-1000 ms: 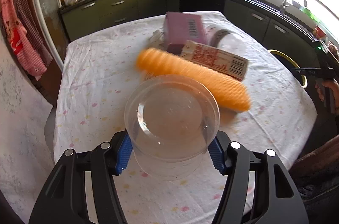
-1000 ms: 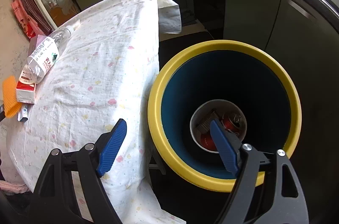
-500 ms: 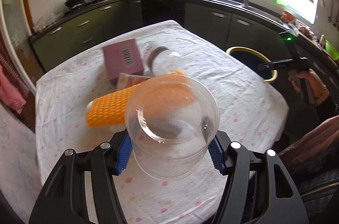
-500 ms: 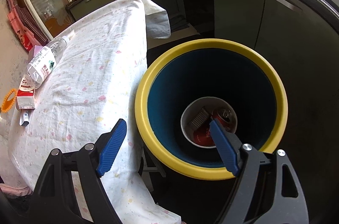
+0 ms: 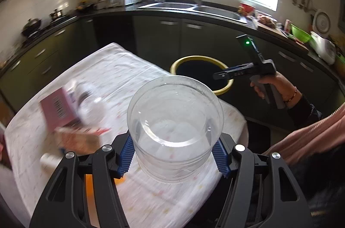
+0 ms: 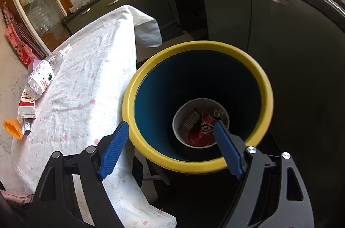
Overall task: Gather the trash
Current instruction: 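Carry the clear container over the bin and open the left tool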
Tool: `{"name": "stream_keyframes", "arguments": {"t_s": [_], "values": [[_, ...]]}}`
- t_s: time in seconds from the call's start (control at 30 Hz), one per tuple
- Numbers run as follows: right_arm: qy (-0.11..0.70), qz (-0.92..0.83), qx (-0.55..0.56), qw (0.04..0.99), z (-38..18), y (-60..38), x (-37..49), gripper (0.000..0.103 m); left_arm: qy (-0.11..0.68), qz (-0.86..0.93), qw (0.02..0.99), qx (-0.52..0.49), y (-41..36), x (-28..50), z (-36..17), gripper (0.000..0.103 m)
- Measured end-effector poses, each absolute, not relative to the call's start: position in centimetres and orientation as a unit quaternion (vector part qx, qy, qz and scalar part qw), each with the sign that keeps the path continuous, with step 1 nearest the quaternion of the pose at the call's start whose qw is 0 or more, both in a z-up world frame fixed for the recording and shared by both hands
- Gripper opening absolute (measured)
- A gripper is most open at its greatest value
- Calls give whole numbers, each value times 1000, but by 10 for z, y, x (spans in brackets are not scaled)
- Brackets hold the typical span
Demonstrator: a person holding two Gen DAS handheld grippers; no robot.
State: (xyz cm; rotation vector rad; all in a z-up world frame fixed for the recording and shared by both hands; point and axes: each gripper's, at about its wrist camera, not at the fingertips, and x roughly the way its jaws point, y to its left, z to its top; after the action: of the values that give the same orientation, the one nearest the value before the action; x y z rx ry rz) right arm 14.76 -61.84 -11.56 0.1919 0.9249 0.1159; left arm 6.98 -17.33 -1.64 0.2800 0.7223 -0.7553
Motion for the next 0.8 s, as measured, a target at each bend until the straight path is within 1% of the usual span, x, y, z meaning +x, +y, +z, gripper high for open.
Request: {"name": "stream_keyframes", "arguments": {"t_s": [0.27,0.47,0.6,0.8], "values": [[407,13,102,908,-98,-650,112,79,326,-432,826,156,-297,116,-23,63],[386,-20,123,914,-94,-681,84,79,351,-443,808,167,-385,167,-48,63],[386,-37,134,912,-99,-699,75,80,378,-435,800,165,-427,197,-72,63],[392,-50,159,904,-113,-717,77,80,409,-398,803,171,-467,234,-103,65]]}}
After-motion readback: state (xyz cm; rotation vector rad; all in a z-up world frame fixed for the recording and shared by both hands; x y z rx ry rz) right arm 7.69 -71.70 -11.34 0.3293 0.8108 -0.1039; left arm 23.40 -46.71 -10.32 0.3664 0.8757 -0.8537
